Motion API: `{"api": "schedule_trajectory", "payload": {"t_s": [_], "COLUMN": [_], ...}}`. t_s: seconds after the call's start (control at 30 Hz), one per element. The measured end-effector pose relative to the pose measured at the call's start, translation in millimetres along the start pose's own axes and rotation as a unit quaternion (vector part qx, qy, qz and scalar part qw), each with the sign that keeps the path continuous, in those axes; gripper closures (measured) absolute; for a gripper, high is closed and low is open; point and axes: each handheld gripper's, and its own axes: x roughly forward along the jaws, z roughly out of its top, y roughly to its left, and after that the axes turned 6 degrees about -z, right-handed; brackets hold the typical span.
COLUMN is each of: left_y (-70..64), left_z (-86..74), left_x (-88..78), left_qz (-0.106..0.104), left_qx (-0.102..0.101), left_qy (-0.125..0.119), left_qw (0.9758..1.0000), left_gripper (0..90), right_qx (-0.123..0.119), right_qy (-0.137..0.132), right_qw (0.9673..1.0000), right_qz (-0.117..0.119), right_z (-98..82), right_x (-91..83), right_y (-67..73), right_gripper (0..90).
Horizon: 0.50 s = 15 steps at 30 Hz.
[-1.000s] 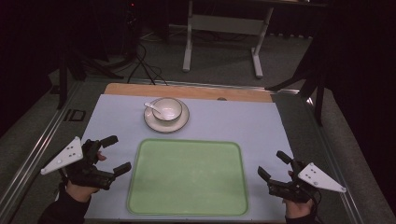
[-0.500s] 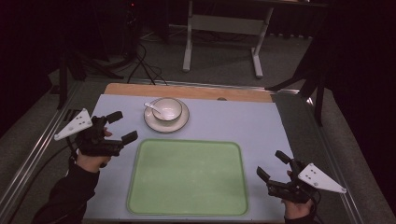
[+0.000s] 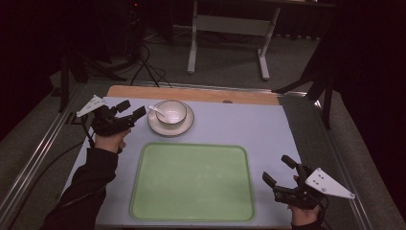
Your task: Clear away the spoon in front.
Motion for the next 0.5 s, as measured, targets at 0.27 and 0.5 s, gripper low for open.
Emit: {"api": "schedule_trajectory", "payload": {"t_s": [0.27,0.5], "left_y": [25.1,45.7], "left_z": [-15.8,-31.8], "left_x": [33.0,50.7], "left_qz": [0.035,0.054], "left_qx": [-0.080,-0.156], "left_qy": [0.013,0.008], "left_qw": [0.9961,0.9863], "left_gripper": [20.3,25.8], "right_qx": [0.000,0.001], "right_qy": [0.001,0.002], "right_qw": [1.0000,1.0000], "right_qz": [0.002,0.004], "right_z": [-0.5,-1.1], "right_x": [0.7,1.1], "right_y": [-0.3,-0.6], "right_gripper": [13.3,13.3]}}
